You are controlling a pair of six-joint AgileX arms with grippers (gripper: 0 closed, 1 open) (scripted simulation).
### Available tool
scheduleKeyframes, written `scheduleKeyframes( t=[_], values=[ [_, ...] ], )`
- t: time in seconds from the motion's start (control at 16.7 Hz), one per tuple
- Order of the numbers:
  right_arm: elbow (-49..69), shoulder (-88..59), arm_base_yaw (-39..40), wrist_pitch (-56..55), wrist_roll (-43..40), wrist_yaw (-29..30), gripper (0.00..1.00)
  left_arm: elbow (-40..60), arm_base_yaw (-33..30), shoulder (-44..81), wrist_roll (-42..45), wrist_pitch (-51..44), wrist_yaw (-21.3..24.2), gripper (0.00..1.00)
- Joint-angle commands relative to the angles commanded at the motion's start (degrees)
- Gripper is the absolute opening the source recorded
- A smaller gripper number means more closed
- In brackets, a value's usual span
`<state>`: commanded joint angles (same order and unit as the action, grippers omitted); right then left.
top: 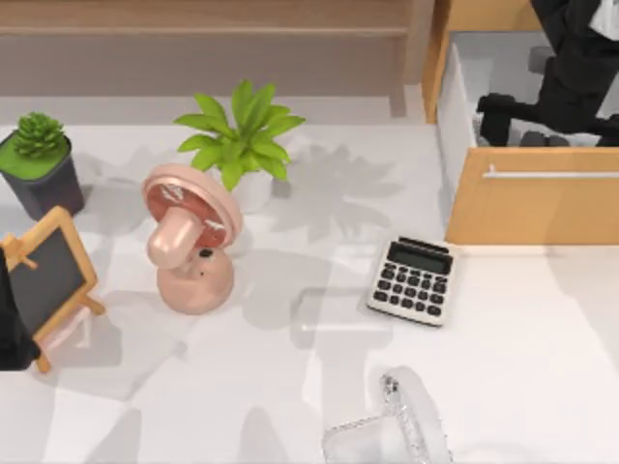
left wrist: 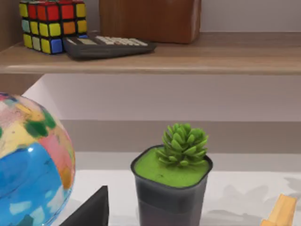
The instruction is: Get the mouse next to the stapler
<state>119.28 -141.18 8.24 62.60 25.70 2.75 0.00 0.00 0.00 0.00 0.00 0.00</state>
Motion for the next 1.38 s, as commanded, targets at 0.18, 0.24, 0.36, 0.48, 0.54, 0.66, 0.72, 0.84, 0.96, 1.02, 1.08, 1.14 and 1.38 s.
scheduleKeyframes(
  t=[0.18, 0.24, 0.36, 0.48, 0.54, 0.66, 0.72, 0.84, 0.96, 1.02, 1.08, 1.14, 1.38],
  values=[
    [0.00, 0.00, 0.00, 0.00, 0.00, 0.00, 0.55, 0.00, 0.00, 0.00, 0.00, 0.00, 0.00, 1.00],
    [0.00, 0.00, 0.00, 0.00, 0.00, 0.00, 0.47, 0.00, 0.00, 0.00, 0.00, 0.00, 0.00, 1.00],
    [0.00, 0.00, 0.00, 0.00, 0.00, 0.00, 0.32, 0.00, 0.00, 0.00, 0.00, 0.00, 0.00, 1.00],
    [0.00, 0.00, 0.00, 0.00, 0.00, 0.00, 0.17, 0.00, 0.00, 0.00, 0.00, 0.00, 0.00, 1.00],
    [0.00, 0.00, 0.00, 0.00, 0.00, 0.00, 0.10, 0.00, 0.00, 0.00, 0.00, 0.00, 0.00, 1.00],
    [0.00, 0.00, 0.00, 0.00, 0.00, 0.00, 0.00, 0.00, 0.00, 0.00, 0.00, 0.00, 0.00, 1.00],
    [0.00, 0.00, 0.00, 0.00, 0.00, 0.00, 0.00, 0.00, 0.00, 0.00, 0.00, 0.00, 0.00, 1.00],
    [0.00, 0.00, 0.00, 0.00, 0.00, 0.00, 0.00, 0.00, 0.00, 0.00, 0.00, 0.00, 0.00, 1.00],
    [0.00, 0.00, 0.00, 0.00, 0.00, 0.00, 0.00, 0.00, 0.00, 0.00, 0.00, 0.00, 0.00, 1.00],
    [0.00, 0.00, 0.00, 0.00, 0.00, 0.00, 0.00, 0.00, 0.00, 0.00, 0.00, 0.00, 0.00, 1.00],
    [0.00, 0.00, 0.00, 0.00, 0.00, 0.00, 0.00, 0.00, 0.00, 0.00, 0.00, 0.00, 0.00, 1.00],
    [-0.01, 0.22, -0.08, 0.00, 0.08, 0.00, 0.00, 0.00, 0.00, 0.00, 0.00, 0.00, 0.00, 1.00],
    [-0.79, 3.12, 0.06, 0.77, -2.97, -0.70, 0.00, 0.00, 0.00, 0.00, 0.00, 0.00, 0.00, 1.00]
  ],
)
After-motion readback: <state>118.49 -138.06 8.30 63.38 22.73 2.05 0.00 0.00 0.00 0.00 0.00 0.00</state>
